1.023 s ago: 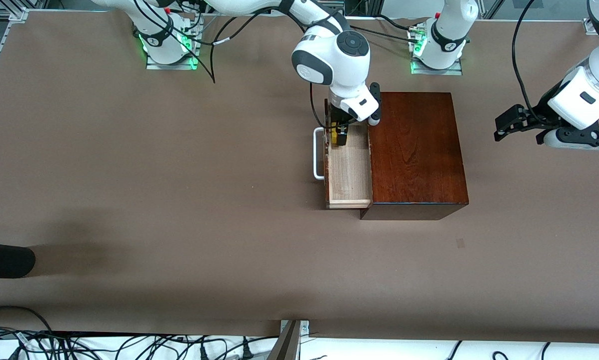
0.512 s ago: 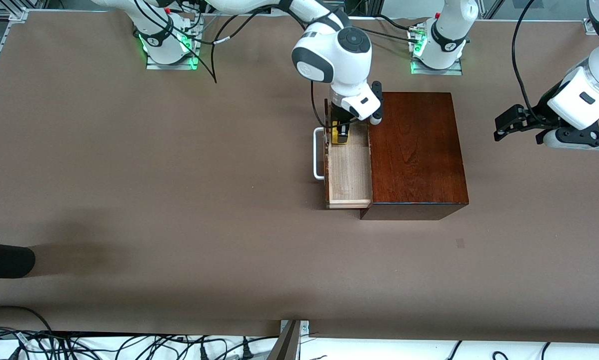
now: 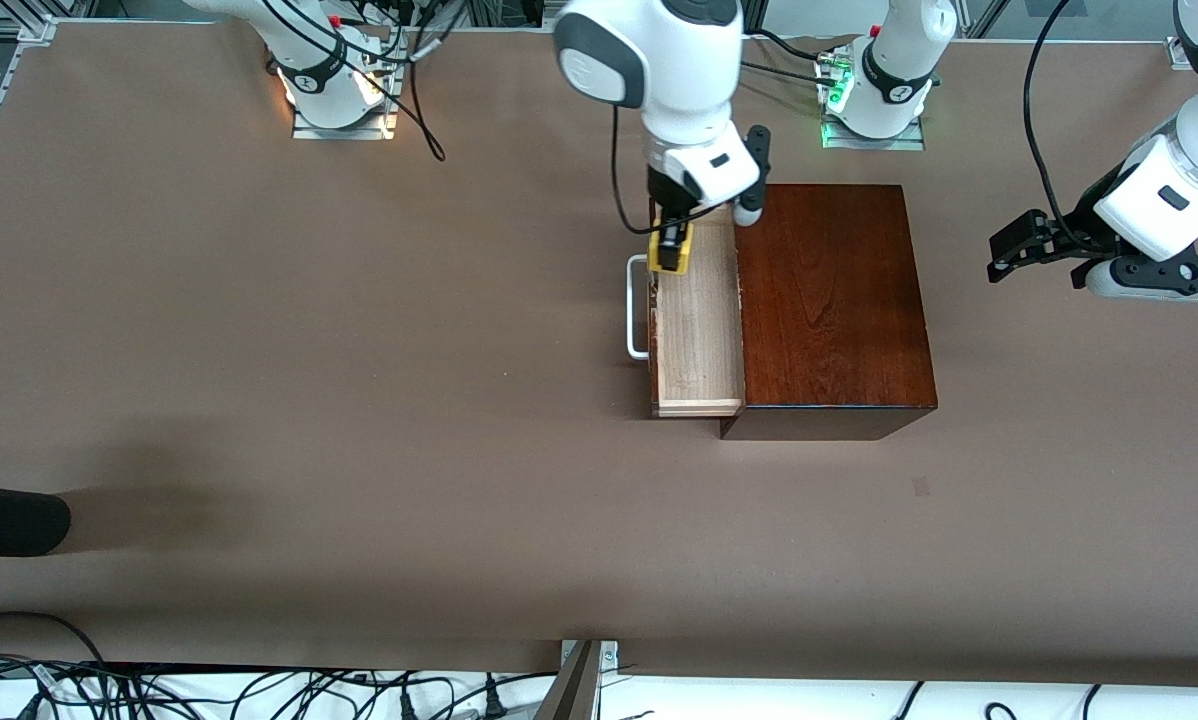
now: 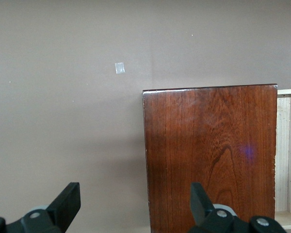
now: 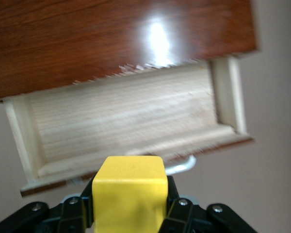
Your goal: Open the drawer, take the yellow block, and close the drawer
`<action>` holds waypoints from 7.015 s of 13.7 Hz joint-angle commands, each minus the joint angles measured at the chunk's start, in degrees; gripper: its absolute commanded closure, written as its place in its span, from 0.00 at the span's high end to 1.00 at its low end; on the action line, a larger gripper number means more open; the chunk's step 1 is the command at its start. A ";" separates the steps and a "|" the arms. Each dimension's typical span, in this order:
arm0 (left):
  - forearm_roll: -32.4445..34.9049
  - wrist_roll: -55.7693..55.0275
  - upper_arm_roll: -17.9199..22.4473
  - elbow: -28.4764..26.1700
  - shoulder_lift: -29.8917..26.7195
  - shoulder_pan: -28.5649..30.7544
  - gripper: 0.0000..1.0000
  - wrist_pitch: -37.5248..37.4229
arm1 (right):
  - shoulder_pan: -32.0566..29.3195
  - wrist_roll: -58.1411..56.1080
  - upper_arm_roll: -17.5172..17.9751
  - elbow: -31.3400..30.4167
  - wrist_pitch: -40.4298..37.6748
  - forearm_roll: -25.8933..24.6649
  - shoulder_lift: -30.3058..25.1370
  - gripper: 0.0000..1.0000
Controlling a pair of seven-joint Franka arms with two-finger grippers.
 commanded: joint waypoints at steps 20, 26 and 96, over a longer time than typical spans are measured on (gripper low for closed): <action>-0.25 0.42 -0.22 2.01 1.11 0.43 1.00 -1.50 | -43.33 6.38 -3.18 -46.07 7.35 14.39 -32.48 0.00; -2.71 1.12 -2.15 2.79 2.17 -2.21 1.00 -3.51 | -43.78 20.51 -5.56 -58.15 16.43 13.96 -33.65 0.00; 3.35 -3.29 3.82 -0.37 -1.88 -4.94 1.00 -2.01 | -44.48 13.94 -9.07 -30.82 -19.24 13.34 -37.25 1.00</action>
